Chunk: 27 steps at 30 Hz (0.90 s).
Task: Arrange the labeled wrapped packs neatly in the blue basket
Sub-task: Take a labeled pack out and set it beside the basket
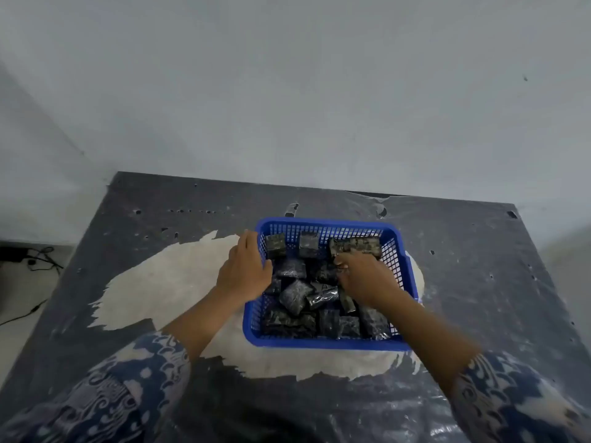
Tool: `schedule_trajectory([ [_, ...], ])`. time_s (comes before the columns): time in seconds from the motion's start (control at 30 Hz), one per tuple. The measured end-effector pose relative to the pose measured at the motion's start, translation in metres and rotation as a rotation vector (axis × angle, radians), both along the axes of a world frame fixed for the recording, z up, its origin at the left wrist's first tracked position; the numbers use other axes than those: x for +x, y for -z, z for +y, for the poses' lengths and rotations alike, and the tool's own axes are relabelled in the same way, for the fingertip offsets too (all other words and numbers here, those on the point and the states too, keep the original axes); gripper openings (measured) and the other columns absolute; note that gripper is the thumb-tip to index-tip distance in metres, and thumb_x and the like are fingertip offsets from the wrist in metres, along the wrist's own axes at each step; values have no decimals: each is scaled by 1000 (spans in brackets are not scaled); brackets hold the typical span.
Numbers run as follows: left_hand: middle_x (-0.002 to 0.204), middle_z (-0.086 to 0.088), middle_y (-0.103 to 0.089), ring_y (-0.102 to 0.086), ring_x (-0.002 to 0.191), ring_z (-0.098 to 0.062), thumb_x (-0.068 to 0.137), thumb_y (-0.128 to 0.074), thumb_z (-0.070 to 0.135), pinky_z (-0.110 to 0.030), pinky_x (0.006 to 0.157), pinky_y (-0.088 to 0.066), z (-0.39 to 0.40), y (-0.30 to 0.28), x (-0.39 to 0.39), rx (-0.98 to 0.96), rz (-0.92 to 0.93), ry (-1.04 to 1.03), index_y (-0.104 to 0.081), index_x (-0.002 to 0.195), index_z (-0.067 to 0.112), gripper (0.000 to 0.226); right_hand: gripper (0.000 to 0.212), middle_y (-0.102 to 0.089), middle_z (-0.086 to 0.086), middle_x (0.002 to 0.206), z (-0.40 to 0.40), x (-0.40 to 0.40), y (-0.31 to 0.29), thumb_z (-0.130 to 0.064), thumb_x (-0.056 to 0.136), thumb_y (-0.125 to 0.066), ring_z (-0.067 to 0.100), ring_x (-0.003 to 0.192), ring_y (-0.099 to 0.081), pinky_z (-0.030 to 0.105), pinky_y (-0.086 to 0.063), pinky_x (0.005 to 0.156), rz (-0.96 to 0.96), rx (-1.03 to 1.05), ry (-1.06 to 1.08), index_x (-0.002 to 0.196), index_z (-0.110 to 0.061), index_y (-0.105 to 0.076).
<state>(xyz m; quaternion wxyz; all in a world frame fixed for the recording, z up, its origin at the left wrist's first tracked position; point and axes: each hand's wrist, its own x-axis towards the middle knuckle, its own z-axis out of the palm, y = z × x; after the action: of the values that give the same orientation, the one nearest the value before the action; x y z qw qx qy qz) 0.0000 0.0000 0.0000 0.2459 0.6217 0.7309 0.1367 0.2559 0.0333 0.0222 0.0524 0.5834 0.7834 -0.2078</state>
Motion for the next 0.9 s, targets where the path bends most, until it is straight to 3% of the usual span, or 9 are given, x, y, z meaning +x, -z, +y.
schedule_trajectory([
  [0.13, 167, -8, -11, -32, 145, -34, 101, -48, 30, -48, 107, -43, 3, 18, 0, -61, -22, 9, -1, 159, 16, 76, 55, -43, 6, 148, -4, -4, 27, -30, 98, -54, 36, 130, -43, 51, -39, 107, -195, -13, -36, 150, -24, -38],
  [0.27, 166, -7, -19, -44, 137, -34, 102, -43, 21, -48, 95, -50, 5, 24, 2, 6, -70, -40, -3, 160, 17, 70, 69, -37, 5, 149, -3, -2, 44, -24, 91, -62, 35, 128, -42, 47, -41, 105, -280, 45, -71, 152, -23, -32],
  [0.43, 166, -5, -18, -47, 135, -32, 102, -42, 15, -47, 92, -52, 3, 29, 2, 10, -76, -53, -3, 160, 19, 70, 76, -35, 9, 145, -3, -3, 55, -14, 86, -67, 37, 119, -46, 49, -48, 98, -294, 59, -73, 151, -23, -28],
  [0.7, 165, -4, -22, -49, 134, -32, 101, -44, 14, -48, 94, -52, -1, 27, 6, 6, -18, -86, -8, 160, 17, 69, 49, -55, 3, 132, -5, 7, 46, -32, 94, -49, 27, 108, -50, 41, -48, 92, -81, 225, -66, 142, -19, -50],
  [0.8, 161, -5, -29, -57, 121, -33, 100, -46, 14, -49, 85, -55, -5, 26, 9, 26, 2, -119, -14, 158, 18, 66, 43, -60, 1, 124, -11, 14, 34, -32, 95, -48, 23, 105, -52, 38, -47, 92, 113, 223, 74, 136, -18, -54],
  [0.9, 157, -5, -34, -61, 113, -33, 101, -46, 14, -50, 80, -56, -15, 27, 19, 47, -24, -168, -18, 157, 21, 64, 37, -63, -7, 113, -22, 33, 20, -33, 95, -47, 11, 95, -58, 26, -48, 76, 371, 180, 253, 131, -27, -54],
])
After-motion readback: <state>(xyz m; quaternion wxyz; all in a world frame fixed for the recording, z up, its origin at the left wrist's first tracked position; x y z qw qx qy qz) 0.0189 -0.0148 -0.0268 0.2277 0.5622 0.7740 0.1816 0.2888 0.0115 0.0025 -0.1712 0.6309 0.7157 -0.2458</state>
